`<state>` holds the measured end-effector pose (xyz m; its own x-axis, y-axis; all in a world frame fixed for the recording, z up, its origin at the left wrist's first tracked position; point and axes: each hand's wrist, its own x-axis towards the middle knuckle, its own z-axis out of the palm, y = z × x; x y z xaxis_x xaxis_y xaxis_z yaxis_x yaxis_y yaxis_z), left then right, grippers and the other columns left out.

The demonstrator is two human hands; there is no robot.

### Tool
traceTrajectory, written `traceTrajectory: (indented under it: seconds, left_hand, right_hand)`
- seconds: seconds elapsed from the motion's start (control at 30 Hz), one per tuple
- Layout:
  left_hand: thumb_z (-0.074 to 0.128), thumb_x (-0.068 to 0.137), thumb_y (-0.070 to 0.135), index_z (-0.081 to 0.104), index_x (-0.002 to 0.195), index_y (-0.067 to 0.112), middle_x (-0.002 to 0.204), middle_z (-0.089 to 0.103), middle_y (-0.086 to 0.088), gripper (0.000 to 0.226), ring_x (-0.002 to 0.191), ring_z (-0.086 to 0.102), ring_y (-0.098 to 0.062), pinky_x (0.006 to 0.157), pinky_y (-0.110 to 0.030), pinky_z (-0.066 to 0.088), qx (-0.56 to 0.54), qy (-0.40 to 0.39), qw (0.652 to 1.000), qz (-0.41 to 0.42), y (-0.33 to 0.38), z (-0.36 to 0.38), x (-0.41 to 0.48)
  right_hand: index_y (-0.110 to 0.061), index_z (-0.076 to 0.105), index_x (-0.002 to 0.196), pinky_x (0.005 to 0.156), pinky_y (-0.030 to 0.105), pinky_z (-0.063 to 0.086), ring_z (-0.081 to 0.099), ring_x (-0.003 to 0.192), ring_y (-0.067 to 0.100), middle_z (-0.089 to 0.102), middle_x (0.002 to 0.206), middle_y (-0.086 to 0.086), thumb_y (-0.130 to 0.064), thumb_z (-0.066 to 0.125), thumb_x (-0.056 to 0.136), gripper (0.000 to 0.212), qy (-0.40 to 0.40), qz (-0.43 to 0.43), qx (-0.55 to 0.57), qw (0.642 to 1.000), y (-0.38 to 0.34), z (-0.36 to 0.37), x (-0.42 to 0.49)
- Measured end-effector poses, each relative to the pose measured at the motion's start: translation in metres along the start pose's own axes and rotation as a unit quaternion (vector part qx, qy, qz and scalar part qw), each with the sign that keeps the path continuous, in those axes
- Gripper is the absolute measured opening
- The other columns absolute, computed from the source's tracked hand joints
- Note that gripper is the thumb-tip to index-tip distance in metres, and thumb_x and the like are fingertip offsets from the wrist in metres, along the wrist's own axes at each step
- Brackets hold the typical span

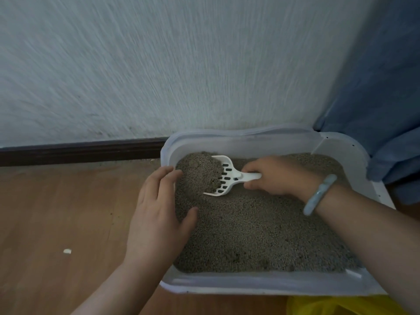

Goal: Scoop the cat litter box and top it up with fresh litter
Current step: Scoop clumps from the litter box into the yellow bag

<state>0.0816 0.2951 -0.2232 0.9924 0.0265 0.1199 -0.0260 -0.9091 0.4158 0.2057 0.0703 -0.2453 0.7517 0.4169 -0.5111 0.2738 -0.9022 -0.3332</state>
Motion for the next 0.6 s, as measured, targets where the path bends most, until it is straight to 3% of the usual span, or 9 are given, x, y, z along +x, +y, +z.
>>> traceTrajectory:
  seconds: [0.13,0.27,0.33,0.43,0.6]
  left_hand:
    - [0.08,0.067,0.022,0.046,0.129,0.009,0.134,0.046,-0.009,0.072,0.125,0.036,-0.018,0.101,-0.013,0.017,-0.012,0.004,1.0,-0.011,0.001,-0.001,0.0]
    - [0.079,0.067,0.024,0.044,0.13,0.011,0.136,0.043,-0.007,0.073,0.127,0.035,-0.018,0.101,-0.012,0.017,-0.018,-0.001,1.0,-0.017,0.0,0.001,0.0]
    - [0.078,0.067,0.025,0.044,0.13,0.012,0.137,0.043,-0.007,0.072,0.127,0.037,-0.019,0.101,-0.012,0.018,-0.017,-0.001,1.0,-0.018,0.0,0.001,0.001]
    - [0.078,0.068,0.026,0.045,0.129,0.013,0.136,0.044,-0.006,0.07,0.126,0.037,-0.017,0.099,-0.01,0.018,-0.017,0.002,1.0,-0.018,0.001,0.0,0.0]
    - [0.075,0.071,0.03,0.045,0.13,0.016,0.137,0.042,-0.001,0.067,0.127,0.036,-0.014,0.097,-0.007,0.018,-0.015,0.007,1.0,-0.019,0.002,0.0,-0.001]
  right_hand:
    - [-0.036,0.06,0.112,0.067,0.028,0.044,0.049,0.064,0.002,0.059,0.087,-0.013,-0.044,0.061,0.086,0.027,-0.002,-0.025,0.048,0.999,-0.005,0.005,0.012]
    - [-0.036,0.063,0.111,0.064,0.024,0.044,0.048,0.059,-0.003,0.061,0.089,-0.012,-0.04,0.066,0.084,0.028,0.012,-0.039,0.118,0.992,-0.001,0.016,0.015]
    - [-0.037,0.064,0.105,0.062,0.023,0.043,0.048,0.057,-0.004,0.059,0.081,-0.015,-0.041,0.07,0.08,0.026,0.039,-0.037,0.138,0.989,-0.001,0.026,0.016]
    - [-0.039,0.063,0.095,0.063,0.026,0.046,0.052,0.065,0.001,0.055,0.072,-0.019,-0.046,0.073,0.074,0.025,0.073,-0.024,0.137,0.988,0.001,0.037,0.017]
    - [-0.038,0.062,0.094,0.071,0.031,0.05,0.059,0.074,0.008,0.063,0.08,-0.014,-0.045,0.074,0.072,0.025,0.077,-0.017,0.165,0.983,0.008,0.048,0.013]
